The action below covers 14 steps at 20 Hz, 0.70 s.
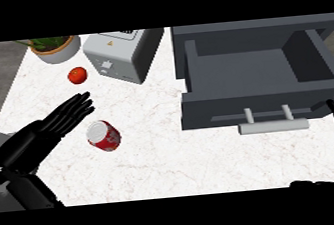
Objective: Pick up the can, place it into the drawer and close the drawer
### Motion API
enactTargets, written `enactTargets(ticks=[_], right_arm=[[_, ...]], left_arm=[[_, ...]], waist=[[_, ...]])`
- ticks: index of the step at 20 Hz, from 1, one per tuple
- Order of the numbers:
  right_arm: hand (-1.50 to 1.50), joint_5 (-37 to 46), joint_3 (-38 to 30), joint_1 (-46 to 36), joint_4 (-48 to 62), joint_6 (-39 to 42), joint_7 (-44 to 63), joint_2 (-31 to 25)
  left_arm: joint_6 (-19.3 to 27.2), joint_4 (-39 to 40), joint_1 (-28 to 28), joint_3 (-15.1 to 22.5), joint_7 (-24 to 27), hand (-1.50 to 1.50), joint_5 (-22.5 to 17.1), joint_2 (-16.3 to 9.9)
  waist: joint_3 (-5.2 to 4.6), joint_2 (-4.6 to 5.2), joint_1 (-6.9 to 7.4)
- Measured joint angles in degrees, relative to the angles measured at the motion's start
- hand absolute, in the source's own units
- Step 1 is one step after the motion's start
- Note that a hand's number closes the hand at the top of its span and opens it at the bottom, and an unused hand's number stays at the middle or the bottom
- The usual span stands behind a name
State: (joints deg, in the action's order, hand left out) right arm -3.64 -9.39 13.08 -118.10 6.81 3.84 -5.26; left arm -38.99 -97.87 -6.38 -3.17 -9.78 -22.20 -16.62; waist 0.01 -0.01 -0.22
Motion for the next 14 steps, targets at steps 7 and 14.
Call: enactTargets(ticks=[7, 14], right_arm=[[-1.50, 0.18, -0.81, 0.94, 1.03, 1.32, -1.96, 1.02], [-1.50, 0.85, -1.10, 2.27, 0.85, 2.46, -2.98, 1.95]], left_arm=[[-2.01, 8.11, -0.58, -0.76, 8.70, -1.50, 8.44, 2.30], [-2.19, 16.09, -2.82, -1.93, 15.07, -1.50, 14.56, 2.93]], waist=[[-0.01, 0.01, -0.03], [-0.02, 0.01, -0.06]])
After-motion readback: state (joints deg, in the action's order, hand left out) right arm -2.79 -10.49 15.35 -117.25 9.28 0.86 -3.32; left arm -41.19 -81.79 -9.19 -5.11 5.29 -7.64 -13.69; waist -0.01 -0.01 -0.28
